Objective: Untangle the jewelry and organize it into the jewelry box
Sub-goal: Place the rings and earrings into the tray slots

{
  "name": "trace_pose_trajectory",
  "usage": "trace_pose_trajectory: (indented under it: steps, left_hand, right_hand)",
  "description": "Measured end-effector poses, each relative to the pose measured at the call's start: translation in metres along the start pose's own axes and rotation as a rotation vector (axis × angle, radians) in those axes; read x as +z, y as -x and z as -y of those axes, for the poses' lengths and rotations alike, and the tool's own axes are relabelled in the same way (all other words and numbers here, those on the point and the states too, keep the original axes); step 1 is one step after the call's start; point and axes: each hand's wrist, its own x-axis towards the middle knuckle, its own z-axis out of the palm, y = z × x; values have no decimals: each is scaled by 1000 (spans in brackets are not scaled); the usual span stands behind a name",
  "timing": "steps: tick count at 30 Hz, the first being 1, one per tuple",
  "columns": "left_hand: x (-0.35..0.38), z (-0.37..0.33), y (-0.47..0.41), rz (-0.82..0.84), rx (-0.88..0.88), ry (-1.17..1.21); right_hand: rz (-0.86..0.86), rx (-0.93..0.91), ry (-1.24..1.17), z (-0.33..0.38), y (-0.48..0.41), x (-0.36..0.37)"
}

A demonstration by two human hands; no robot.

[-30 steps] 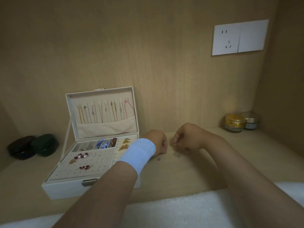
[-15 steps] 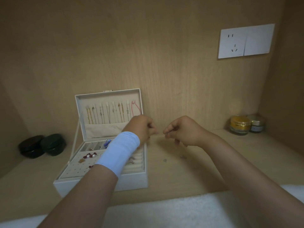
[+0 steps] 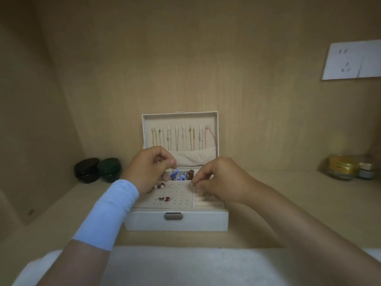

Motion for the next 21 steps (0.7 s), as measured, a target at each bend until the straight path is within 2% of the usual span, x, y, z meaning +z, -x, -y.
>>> trace_pose_trajectory:
  steps: [6,13,18,21]
  left_hand:
    - [-13,36,11,-57,-35,146]
    - [-18,57,12,-44,-71,192]
    - [-16,52,13,-31,-38,173]
    - [-16,50,14,-23,-32,162]
  right_hand:
    - [-2,-11,161,18,-21,20]
    - [-16,-81,452,24,-28,37]
    - [-136,-235,579,14,-25,45]
    - [-217,-243,601,10,-24,47]
